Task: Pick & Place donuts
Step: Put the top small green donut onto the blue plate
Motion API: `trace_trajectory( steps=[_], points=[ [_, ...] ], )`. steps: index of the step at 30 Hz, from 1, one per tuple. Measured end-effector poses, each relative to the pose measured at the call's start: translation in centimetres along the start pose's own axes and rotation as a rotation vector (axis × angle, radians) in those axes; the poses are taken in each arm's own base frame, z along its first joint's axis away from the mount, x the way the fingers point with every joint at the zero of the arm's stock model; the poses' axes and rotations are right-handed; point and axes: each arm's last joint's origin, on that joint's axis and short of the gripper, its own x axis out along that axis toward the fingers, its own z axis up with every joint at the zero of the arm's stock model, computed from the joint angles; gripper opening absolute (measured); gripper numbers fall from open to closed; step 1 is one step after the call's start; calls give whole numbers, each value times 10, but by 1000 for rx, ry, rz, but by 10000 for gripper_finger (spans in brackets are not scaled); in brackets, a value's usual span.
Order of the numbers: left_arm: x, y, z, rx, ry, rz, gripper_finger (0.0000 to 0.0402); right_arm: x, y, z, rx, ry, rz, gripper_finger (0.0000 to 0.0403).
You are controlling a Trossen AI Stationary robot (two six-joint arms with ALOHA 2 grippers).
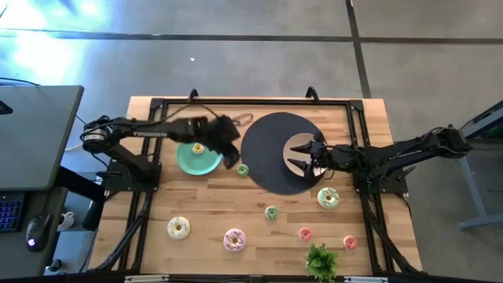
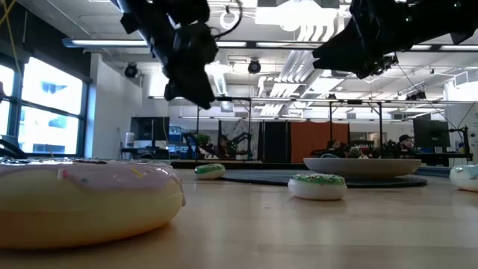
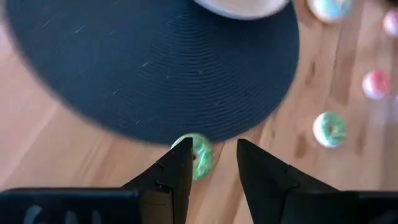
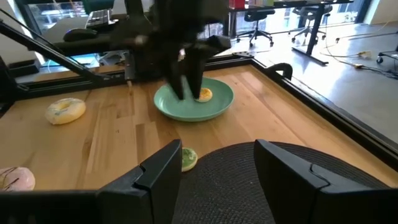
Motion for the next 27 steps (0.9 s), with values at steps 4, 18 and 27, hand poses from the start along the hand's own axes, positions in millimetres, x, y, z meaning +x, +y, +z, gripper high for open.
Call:
trace_trajectory(
  steps=[4,18,27],
  points=[
    [15,-16,-14,69,53,93,122,0,0,0,2,-1,0,197],
    [78,-7,-34,115,207,170,146,0,1,0,6,0,38,197],
    [80,-8,-32,157,186,154,190,0,2,1,5,-3,49,197]
  ],
)
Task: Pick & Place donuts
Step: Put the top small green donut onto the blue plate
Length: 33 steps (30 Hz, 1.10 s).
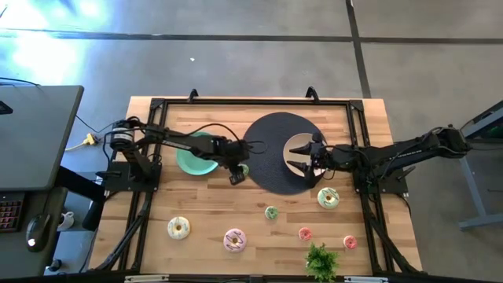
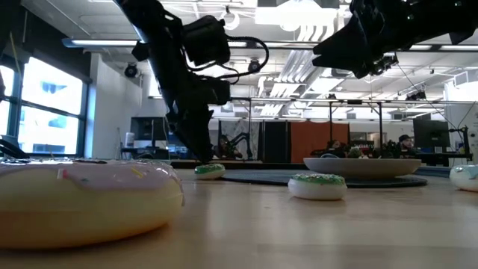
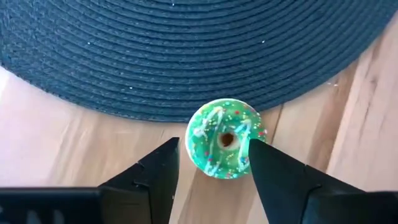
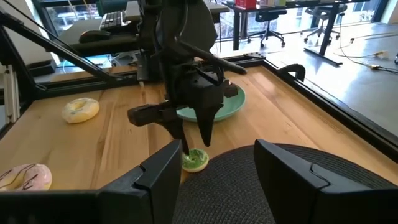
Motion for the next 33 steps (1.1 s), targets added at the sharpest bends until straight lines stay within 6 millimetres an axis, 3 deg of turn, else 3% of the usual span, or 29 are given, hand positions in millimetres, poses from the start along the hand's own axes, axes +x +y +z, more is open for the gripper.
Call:
trace_trajectory(
  steps=[6,10,18,23,29,33],
  points=[
    [21,1,-2,0,10,24,190,0,0,0,1,0,-2,197],
    [25,1,-3,24,13,57,182,0,0,0,1,-1,-2,197],
    [18,0,7,26,0,63,70,0,0,0,2,-1,-2,197],
    [-2,-5,27,37,56,63,9,0,0,0,2,0,-2,197],
    [-34,-7,47,129,159,108,17,0,0,0,5,0,3,197],
    [-61,3,54,127,217,172,18,0,1,-1,12,14,38,197]
  ],
)
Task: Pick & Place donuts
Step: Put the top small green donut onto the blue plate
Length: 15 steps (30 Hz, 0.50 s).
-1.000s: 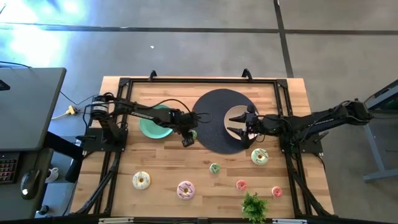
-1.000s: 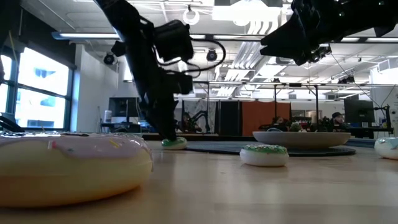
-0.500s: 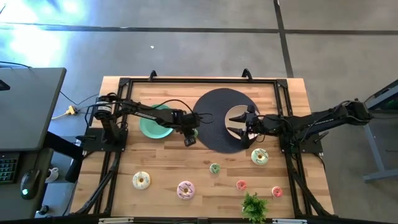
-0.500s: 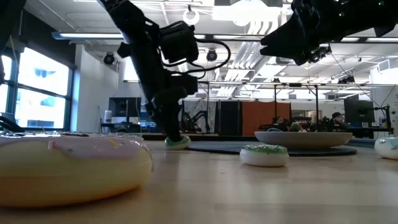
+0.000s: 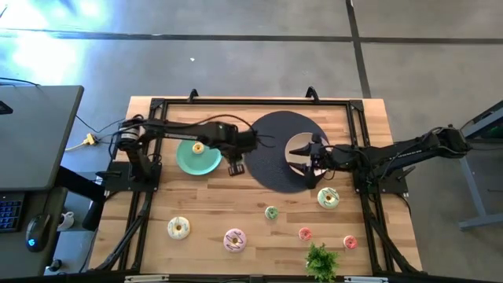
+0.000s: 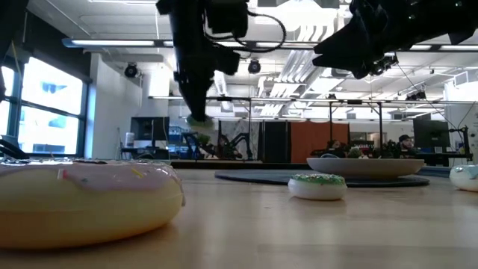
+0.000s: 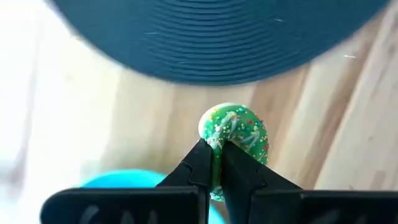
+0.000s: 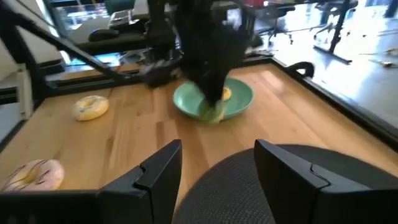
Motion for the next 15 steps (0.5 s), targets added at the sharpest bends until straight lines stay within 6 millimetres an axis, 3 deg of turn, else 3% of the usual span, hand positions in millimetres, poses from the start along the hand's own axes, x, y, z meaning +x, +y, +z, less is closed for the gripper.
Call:
trace_trajectory(
  steps=[6,9,12,15],
  points=[
    [-41,34,-22,-74,-11,31,18,2,2,-9,56,84,35,197],
    [-50,50,-38,-149,-58,23,19,5,6,-17,59,133,32,197],
    [-40,60,-57,-220,-58,25,19,10,11,-23,50,161,47,197],
    [-17,67,-72,-285,-63,20,19,17,18,-29,61,166,61,197]
  ],
)
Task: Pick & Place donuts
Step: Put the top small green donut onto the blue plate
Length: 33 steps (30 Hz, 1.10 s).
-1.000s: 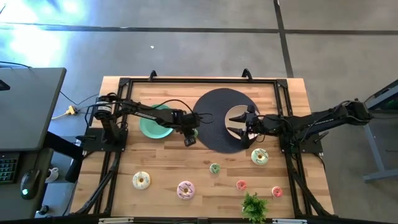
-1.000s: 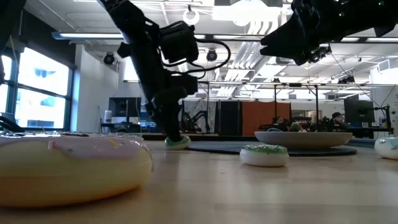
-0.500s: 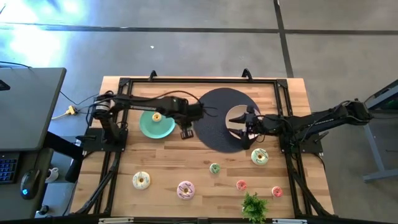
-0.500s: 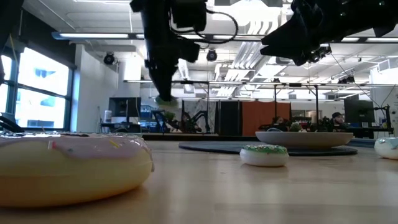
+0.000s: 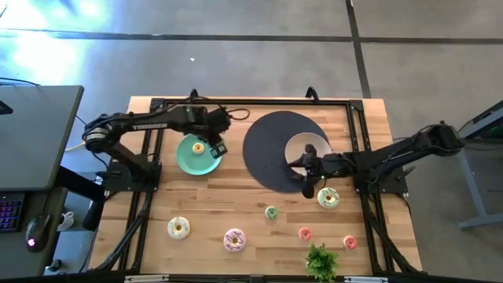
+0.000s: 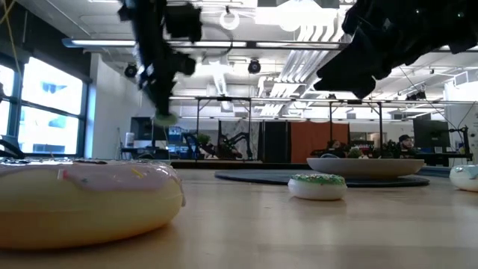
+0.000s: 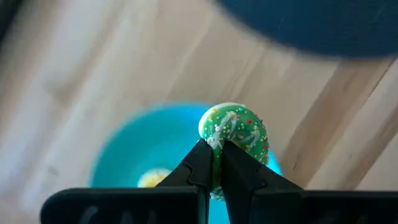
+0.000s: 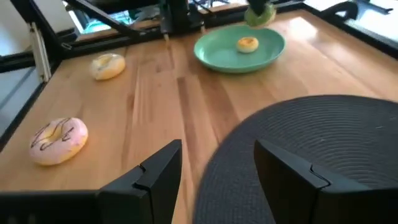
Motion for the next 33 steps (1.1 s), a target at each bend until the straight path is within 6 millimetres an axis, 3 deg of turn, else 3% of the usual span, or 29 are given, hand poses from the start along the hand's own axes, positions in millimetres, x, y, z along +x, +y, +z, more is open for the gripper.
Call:
trace_trajectory(
  steps=[5,9,13,26,33],
  points=[
    [39,11,-18,-104,-8,-35,19,16,6,-8,-22,-6,32,197],
    [55,23,-29,-182,2,-7,19,29,9,-18,-89,27,104,197],
    [59,32,-35,-232,42,15,19,40,10,-29,-80,77,141,197],
    [68,39,-49,-260,92,87,20,73,33,-29,-152,376,126,197],
    [69,38,-47,-293,76,63,85,72,44,-27,-162,376,155,197]
  ],
)
